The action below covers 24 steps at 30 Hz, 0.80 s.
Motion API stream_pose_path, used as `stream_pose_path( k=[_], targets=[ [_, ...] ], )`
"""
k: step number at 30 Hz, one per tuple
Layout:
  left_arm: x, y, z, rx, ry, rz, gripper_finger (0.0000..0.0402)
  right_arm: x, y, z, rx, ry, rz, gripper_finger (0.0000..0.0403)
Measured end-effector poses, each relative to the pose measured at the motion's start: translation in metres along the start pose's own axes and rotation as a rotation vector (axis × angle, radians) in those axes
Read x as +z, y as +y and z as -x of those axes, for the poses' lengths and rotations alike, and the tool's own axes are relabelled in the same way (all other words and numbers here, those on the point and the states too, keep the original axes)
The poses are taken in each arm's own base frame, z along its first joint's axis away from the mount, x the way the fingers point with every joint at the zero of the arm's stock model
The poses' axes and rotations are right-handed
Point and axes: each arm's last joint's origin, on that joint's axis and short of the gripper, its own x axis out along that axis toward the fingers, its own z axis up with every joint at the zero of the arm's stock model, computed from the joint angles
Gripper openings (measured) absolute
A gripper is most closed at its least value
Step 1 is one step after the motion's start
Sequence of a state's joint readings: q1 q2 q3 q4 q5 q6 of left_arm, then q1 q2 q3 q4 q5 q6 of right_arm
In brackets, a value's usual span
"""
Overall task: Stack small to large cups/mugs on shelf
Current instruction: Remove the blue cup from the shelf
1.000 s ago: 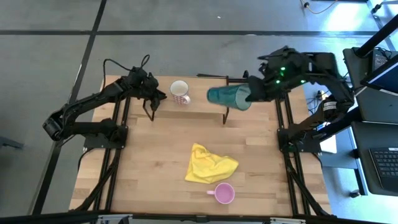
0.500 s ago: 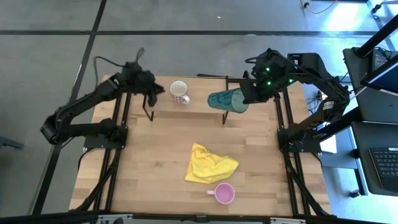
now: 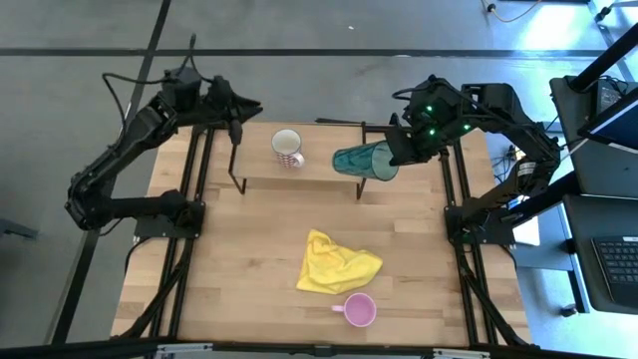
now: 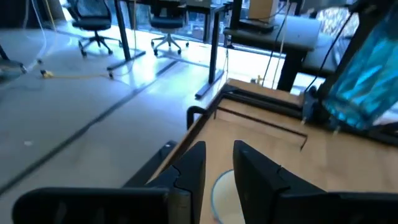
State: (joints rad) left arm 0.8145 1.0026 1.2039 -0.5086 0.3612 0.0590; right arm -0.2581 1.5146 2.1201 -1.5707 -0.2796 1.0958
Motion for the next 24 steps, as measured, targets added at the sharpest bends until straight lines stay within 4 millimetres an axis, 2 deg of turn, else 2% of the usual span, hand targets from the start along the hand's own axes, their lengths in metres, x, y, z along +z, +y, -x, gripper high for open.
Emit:
stream_pose_path(
  k=[7, 12, 16, 24],
  targets=[
    [0.015, -0.016, -0.009, -0.189, -0.041, 0.09, 0.0076, -0.002, 0.001, -0.001, 0.017, 0.038, -0.018, 0.0018],
    [0.027, -0.032, -0.013, -0.25, -0.094, 0.068, 0.0076, -0.01, 0.006, -0.006, 0.018, 0.086, -0.016, 0.0018],
    [0.024, -0.037, -0.018, -0.255, -0.058, 0.072, 0.0076, -0.02, 0.012, -0.012, 0.014, 0.137, -0.011, 0.0018],
    [-0.004, -0.051, -0.021, -0.178, 0.225, 0.033, 0.0076, -0.041, 0.023, -0.027, -0.017, 0.224, -0.031, 0.0018]
  ],
)
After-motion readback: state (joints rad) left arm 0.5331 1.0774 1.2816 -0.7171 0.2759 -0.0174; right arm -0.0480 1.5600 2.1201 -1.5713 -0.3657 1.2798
